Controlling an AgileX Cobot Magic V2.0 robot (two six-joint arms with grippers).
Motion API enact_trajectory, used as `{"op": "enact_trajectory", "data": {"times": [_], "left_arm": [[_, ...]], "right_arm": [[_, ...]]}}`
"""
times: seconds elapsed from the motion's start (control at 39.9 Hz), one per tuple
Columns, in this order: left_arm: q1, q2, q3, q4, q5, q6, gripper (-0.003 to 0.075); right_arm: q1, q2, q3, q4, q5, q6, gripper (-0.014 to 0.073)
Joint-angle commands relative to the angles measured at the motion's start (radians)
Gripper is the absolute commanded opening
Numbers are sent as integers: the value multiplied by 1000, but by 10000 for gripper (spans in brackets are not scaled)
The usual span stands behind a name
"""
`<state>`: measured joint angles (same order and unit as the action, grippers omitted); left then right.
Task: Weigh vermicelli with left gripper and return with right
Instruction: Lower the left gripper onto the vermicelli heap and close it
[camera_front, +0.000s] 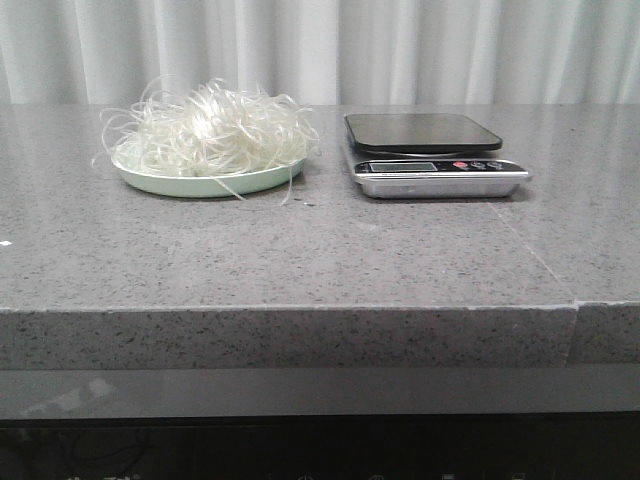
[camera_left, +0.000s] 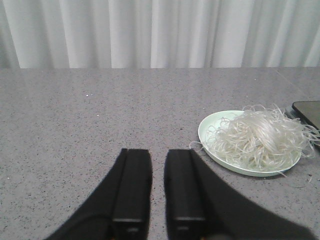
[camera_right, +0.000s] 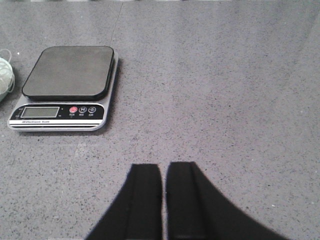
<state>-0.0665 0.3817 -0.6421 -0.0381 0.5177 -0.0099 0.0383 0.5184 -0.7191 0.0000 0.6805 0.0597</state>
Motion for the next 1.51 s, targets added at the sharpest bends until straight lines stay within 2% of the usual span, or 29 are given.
{"op": "enact_trajectory", "data": {"times": [0.0,0.08,0.13,0.2,0.45,0.58,0.83,1.08,1.23,1.48], "left_arm": [[-1,15,-28,-9,-69,-6,395],[-1,15,-28,-9,-69,-6,507],[-1,15,-28,-9,-69,-6,540],[-1,15,-28,-9,-69,-6,544],[-1,53,-42,-9,-69,34,544],[-39,121,-77,-55,-59,52,544],[-204,338,-168,-53,-69,103,544],[-359,590,-255,-51,-180,103,544],[-406,744,-315,-51,-245,103,544],[-426,985,-466,-53,-243,103,544]], "right_arm": [[-8,13,-32,0,-57,-29,353],[-8,13,-32,0,-57,-30,468],[-8,13,-32,0,-56,-30,538],[-8,13,-32,0,-58,-30,574],[-8,13,-32,0,-53,-30,570],[-8,13,-32,0,-53,-30,570],[-8,13,-32,0,-53,-30,570],[-8,13,-32,0,-53,-30,570],[-8,13,-32,0,-53,-30,570],[-8,13,-32,0,-53,-30,570]]}}
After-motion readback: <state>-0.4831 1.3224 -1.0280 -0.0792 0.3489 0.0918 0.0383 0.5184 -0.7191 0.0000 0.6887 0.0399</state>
